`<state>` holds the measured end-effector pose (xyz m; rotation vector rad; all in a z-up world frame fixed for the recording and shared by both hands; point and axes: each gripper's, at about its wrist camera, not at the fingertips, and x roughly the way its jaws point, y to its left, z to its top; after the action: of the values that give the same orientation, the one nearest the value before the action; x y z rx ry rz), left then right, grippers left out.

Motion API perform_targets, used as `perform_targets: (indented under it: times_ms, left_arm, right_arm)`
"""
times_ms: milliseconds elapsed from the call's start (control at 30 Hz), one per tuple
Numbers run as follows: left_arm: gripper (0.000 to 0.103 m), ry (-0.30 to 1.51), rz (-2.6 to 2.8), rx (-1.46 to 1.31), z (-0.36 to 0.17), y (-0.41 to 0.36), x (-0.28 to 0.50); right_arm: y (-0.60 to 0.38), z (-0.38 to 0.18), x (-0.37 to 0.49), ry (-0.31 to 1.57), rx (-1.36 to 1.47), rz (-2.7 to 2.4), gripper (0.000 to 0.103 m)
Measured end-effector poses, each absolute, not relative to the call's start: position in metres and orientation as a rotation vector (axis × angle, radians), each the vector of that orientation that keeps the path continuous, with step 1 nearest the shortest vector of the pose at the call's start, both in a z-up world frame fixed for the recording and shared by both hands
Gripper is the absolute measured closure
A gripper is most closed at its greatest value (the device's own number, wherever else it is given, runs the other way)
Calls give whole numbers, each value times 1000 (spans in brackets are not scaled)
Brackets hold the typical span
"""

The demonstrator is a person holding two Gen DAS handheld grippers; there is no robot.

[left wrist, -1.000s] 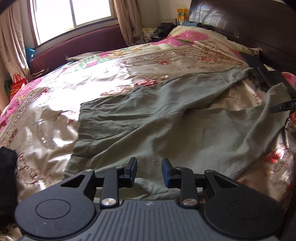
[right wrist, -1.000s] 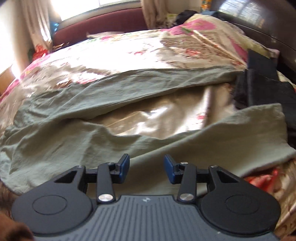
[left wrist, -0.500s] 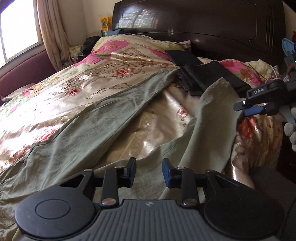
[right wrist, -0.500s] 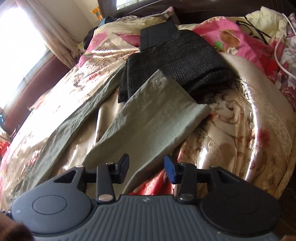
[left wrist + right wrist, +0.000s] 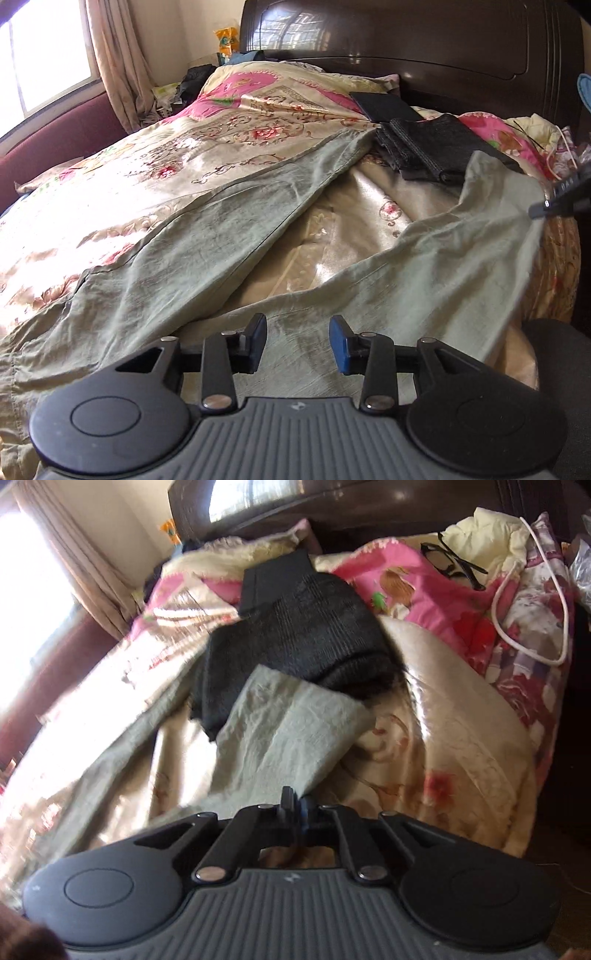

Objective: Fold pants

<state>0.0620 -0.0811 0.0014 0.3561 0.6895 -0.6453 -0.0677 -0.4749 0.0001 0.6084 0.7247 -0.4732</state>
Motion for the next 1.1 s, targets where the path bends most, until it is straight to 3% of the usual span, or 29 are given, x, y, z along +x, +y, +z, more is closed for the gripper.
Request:
perform_targets:
  times_ms: [67, 133, 167, 200, 333, 400, 833, 1100]
  left_arm:
    - [52, 691, -625, 351, -2, -73, 64]
    - [51, 689, -613, 354, -3, -63, 66]
    - [51, 684, -606, 359, -3, -55, 67]
    - [50, 679, -596, 363, -3, -48, 69]
    - [48, 663, -540, 376, 1, -10, 88]
    - [46, 649, -486, 407, 3, 16, 101]
    - [36, 701, -242, 420, -7, 161, 243]
    - [35, 868, -442, 430, -37, 168, 289]
  right_arm:
    - [-472, -3, -68, 756, 599, -491, 94]
    - [-467, 9, -73, 722, 568, -554, 84]
    - [-461, 16, -75, 705, 512, -599, 72]
    - [-454, 23, -73, 695, 448, -620, 66]
    - [-406, 47, -49, 663, 163, -522, 63]
    - [-381, 48, -18, 697, 98, -365, 55]
    - [-136, 9, 246, 847, -354, 566, 55]
    - [-100, -28, 316, 959, -565, 678, 55]
